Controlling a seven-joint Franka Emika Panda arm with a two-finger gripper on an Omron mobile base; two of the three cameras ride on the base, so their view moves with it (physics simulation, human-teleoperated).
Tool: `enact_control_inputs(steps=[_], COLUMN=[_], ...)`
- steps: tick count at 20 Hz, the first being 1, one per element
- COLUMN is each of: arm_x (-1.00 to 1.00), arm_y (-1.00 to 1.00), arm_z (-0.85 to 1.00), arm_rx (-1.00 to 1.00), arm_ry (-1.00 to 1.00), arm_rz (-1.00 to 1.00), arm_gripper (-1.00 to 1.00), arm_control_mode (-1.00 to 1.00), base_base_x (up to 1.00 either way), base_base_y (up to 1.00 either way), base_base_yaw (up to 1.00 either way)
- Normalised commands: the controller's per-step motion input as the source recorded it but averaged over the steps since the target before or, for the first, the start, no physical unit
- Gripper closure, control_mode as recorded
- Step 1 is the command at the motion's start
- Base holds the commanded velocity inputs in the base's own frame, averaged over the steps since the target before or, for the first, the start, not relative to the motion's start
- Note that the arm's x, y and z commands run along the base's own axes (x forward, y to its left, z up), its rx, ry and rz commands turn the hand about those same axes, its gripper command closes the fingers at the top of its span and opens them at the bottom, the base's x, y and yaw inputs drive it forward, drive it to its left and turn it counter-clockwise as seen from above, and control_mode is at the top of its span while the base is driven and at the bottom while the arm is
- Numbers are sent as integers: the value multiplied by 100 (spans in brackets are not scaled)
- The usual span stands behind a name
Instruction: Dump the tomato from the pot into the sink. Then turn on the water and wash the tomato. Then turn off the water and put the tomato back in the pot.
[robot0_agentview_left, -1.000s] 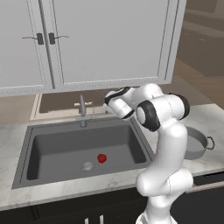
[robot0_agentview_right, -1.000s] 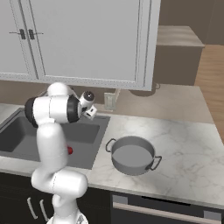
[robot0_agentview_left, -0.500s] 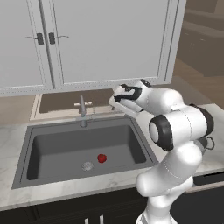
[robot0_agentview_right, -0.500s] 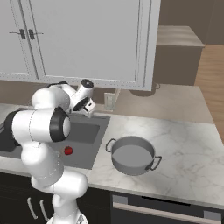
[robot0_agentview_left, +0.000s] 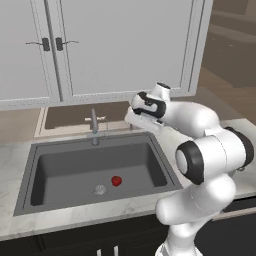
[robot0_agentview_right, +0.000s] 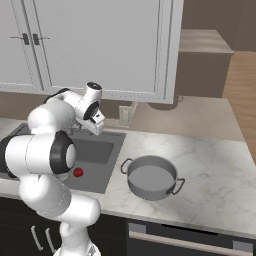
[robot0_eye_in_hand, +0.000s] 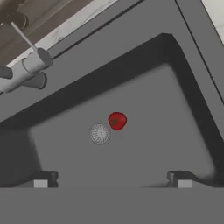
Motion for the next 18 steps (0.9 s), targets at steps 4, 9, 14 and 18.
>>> enact_control_inputs(steps=[4,9,14,18], arm_x=[-40,-19,-1,0], arm_y=[5,7,13,24], arm_z=[-28,-40,-54,-50], arm_rx=[-10,-5,-1,0], arm_ry=[0,0,0,0], arm_rz=[10,11,11,12], arm_gripper=[-100,-100,-100,-100], arm_control_mode=[-100,-100,-100,-100], base_base_x=[0,0,0,0], base_base_y=[0,0,0,0], base_base_yaw=[0,0,0,0])
